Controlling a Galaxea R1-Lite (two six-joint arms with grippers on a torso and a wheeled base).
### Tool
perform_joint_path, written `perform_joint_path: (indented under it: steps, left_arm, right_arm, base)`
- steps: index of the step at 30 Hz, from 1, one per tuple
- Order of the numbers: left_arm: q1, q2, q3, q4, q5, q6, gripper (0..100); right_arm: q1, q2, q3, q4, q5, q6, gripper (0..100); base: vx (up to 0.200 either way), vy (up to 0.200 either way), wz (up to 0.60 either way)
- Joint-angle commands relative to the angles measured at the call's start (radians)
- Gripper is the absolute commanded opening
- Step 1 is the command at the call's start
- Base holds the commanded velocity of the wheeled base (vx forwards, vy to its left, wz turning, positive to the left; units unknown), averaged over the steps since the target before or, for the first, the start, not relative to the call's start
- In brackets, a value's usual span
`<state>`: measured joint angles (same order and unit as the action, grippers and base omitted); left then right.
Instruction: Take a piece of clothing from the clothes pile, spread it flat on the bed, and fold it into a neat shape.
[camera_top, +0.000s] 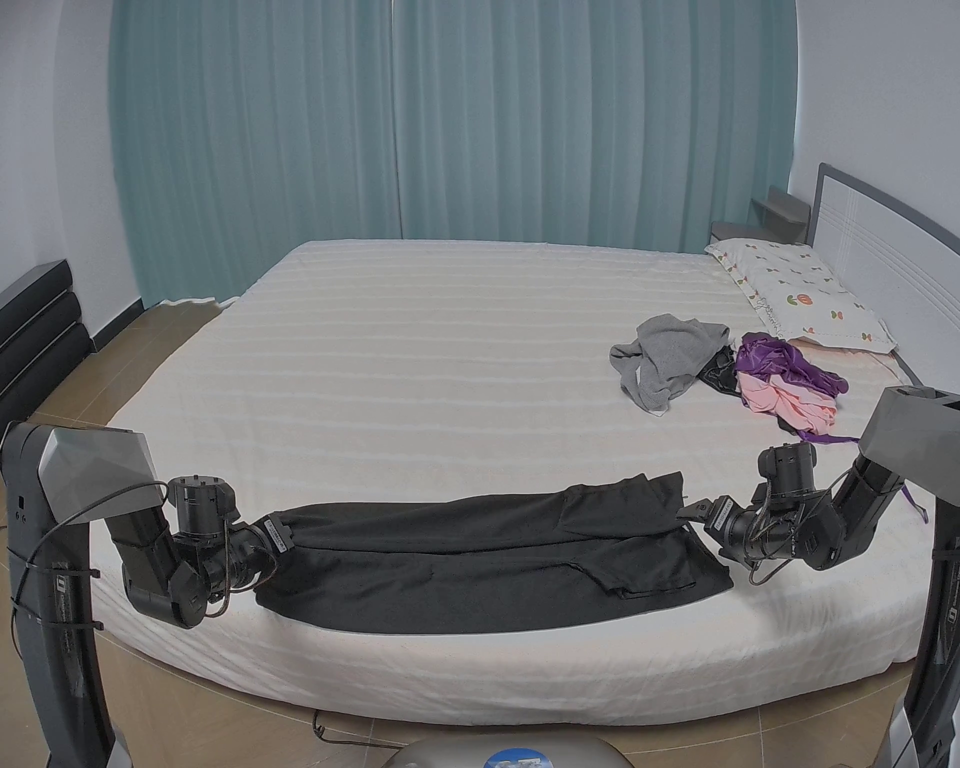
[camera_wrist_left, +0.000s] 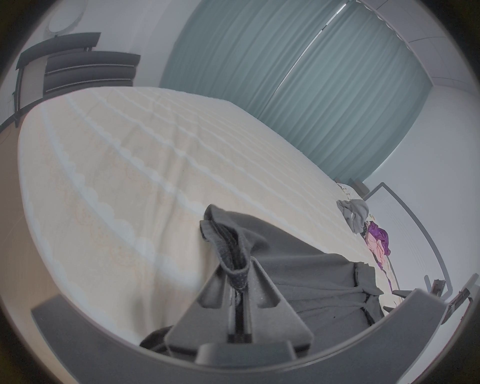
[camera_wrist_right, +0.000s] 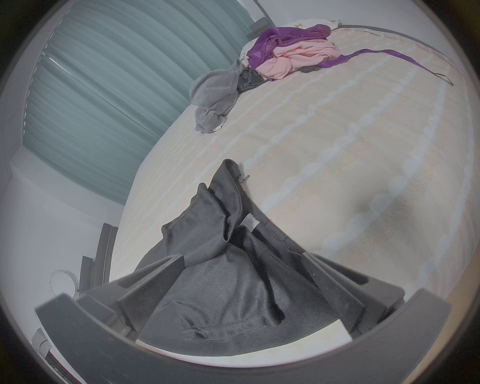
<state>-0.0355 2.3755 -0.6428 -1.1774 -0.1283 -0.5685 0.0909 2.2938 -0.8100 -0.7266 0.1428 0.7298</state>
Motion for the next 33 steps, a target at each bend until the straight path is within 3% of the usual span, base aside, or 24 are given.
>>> perform_joint_path:
  steps: [1, 11, 19, 23, 33]
  left_arm:
    - [-0.015, -0.042, 0.009, 0.001, 0.003, -0.001, 0]
    - [-0.090, -0.151, 0.018, 0.038, 0.022, 0.001, 0]
    - [-0.188, -0.225, -0.110, 0.283, 0.124, 0.001, 0]
    - [-0.242, -0.214, -0.229, 0.415, 0.226, 0.002, 0]
    - [-0.348, -0.206, -0.385, 0.614, 0.242, 0.001, 0]
  right_arm:
    - [0.000, 0.001, 0.000, -0.001, 0.001, 0.000, 100]
    - [0.000, 0.001, 0.000, -0.001, 0.001, 0.000, 100]
    - [0.004, 0.001, 0.003, -0.001, 0.000, 0.000, 100]
    - [0.006, 0.001, 0.003, -0.001, 0.000, -0.001, 100]
    - [0.007, 0.003, 0.006, -0.001, 0.000, -0.003, 100]
  base:
    - [0.000, -0.200, 0.00]
    - [0.000, -0.200, 0.00]
    - [0.000, -0.200, 0.00]
    - [0.000, -0.200, 0.00]
    - [0.000, -0.200, 0.00]
